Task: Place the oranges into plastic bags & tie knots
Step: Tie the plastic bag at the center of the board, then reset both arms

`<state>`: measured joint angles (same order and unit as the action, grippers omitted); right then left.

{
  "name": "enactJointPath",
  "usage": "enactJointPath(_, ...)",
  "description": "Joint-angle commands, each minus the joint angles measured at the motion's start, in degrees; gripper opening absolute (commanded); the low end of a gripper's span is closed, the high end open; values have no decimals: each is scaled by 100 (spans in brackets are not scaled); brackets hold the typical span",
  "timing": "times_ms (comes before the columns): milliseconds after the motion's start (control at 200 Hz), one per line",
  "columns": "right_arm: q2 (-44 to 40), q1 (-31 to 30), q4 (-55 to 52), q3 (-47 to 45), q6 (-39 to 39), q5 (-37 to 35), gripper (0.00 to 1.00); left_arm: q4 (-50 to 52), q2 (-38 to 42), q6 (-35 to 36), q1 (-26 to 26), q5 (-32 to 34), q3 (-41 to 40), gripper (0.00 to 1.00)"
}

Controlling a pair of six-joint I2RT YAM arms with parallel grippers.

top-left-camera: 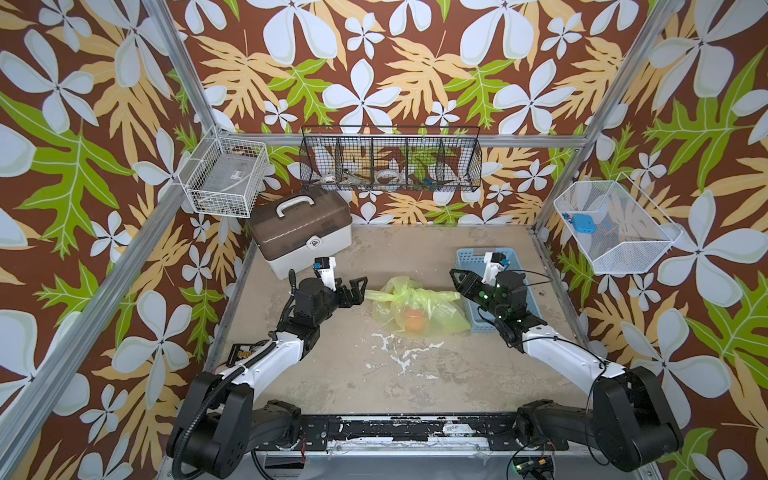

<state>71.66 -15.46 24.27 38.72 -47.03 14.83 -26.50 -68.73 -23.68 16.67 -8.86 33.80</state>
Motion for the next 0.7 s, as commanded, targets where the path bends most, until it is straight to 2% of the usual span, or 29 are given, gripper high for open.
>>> enactJointPath(0, -184, 98, -679, 514, 541, -128, 99, 221, 267, 437, -64, 777, 365, 100)
enactJointPath(190, -430, 850, -1822, 1350, 954, -704, 99, 196, 605, 901, -296, 1741, 675, 100)
enactJointPath(240, -418, 978, -2170, 1584, 1251, -1274, 99, 168, 615, 971, -480, 1847, 711, 100)
enactJointPath(345, -259, 999, -2477, 1762, 2084, -2974, 100, -218, 598, 1329, -841, 2066, 529, 100)
enactJointPath(410, -303, 1019, -1956, 1366, 2561, -3880, 100, -681, 622, 1604, -1041, 2153, 219, 100)
enactJointPath(480, -442, 1066, -1018, 693, 2970, -4409, 100, -1215, 641, 1658, -1208, 2252, -168, 100)
enactJointPath(696, -400, 1327, 275, -462, 3705, -4453, 100, -1910, 425, 1856, -1365, 2525, -1071, 100)
